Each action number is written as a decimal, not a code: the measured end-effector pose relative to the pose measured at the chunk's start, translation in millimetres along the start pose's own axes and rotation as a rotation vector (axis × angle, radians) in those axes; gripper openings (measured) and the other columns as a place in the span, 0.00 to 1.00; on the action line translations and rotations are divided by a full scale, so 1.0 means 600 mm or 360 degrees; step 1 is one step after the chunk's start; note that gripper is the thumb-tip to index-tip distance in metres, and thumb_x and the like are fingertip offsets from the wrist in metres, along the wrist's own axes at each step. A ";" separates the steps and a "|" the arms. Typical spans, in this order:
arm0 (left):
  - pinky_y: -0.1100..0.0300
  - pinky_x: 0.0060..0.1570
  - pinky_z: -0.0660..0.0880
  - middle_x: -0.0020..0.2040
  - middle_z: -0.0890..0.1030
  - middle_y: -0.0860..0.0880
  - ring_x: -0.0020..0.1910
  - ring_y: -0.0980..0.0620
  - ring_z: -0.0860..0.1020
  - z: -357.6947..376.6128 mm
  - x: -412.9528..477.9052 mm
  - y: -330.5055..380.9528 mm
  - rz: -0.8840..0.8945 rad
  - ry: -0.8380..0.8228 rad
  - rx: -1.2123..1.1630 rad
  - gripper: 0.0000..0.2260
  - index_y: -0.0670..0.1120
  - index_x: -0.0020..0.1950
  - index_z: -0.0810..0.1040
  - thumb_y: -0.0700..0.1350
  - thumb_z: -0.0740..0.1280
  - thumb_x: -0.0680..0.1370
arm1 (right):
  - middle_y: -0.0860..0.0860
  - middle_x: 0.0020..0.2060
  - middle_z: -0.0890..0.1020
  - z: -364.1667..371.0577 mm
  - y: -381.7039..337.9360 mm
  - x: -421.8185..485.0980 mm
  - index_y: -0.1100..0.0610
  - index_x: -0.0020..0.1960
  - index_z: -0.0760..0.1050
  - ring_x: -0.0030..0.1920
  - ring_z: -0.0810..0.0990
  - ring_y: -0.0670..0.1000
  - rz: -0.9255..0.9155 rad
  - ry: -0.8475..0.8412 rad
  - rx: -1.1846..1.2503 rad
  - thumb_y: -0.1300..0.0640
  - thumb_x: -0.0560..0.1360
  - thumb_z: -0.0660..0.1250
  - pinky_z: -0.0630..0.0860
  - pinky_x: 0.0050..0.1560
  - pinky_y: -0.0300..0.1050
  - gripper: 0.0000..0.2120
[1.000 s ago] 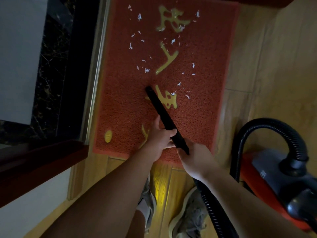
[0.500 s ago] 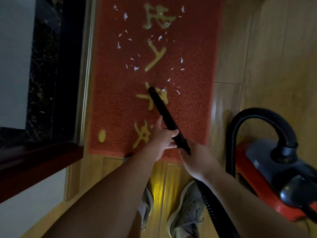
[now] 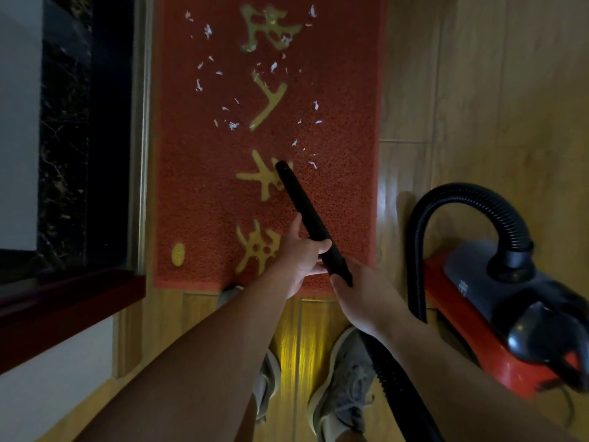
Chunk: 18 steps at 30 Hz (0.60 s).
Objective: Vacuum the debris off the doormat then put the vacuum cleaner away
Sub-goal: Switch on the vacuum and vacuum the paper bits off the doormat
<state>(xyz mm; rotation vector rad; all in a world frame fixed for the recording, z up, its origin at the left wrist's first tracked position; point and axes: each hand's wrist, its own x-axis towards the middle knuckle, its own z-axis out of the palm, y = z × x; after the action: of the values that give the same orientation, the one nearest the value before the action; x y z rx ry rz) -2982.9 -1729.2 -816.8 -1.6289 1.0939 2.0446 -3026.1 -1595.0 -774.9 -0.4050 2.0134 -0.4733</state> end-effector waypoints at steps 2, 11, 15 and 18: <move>0.43 0.51 0.83 0.65 0.79 0.46 0.55 0.43 0.84 0.007 -0.001 0.000 0.0006 -0.0007 0.0015 0.38 0.60 0.82 0.56 0.33 0.68 0.80 | 0.48 0.34 0.80 -0.003 0.007 -0.001 0.49 0.57 0.75 0.28 0.76 0.46 0.0013 0.0018 -0.0015 0.50 0.82 0.59 0.64 0.25 0.37 0.08; 0.41 0.53 0.83 0.63 0.81 0.46 0.55 0.42 0.84 0.043 -0.005 -0.009 0.0018 -0.0030 0.0093 0.39 0.60 0.82 0.56 0.33 0.68 0.80 | 0.50 0.36 0.81 -0.019 0.034 -0.019 0.51 0.59 0.75 0.32 0.78 0.49 0.0026 0.0048 0.0032 0.51 0.82 0.59 0.64 0.28 0.40 0.10; 0.46 0.47 0.84 0.65 0.80 0.44 0.54 0.43 0.84 0.060 -0.010 -0.014 0.0003 -0.0049 0.0137 0.39 0.59 0.82 0.55 0.33 0.69 0.79 | 0.48 0.35 0.79 -0.023 0.047 -0.030 0.50 0.61 0.75 0.30 0.76 0.45 0.0049 0.0048 0.0069 0.51 0.83 0.59 0.62 0.27 0.37 0.10; 0.47 0.47 0.84 0.65 0.80 0.45 0.55 0.43 0.84 0.072 -0.014 -0.018 0.0002 -0.0057 0.0163 0.39 0.59 0.82 0.55 0.33 0.68 0.80 | 0.47 0.35 0.78 -0.028 0.056 -0.037 0.50 0.64 0.73 0.31 0.75 0.45 0.0065 0.0062 0.0067 0.51 0.83 0.59 0.61 0.27 0.38 0.12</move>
<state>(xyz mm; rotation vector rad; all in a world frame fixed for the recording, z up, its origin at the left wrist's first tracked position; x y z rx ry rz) -3003.0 -1689.1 -810.1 -1.5368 1.1671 1.9767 -3033.8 -1553.0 -767.3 -0.3310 2.0422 -0.5008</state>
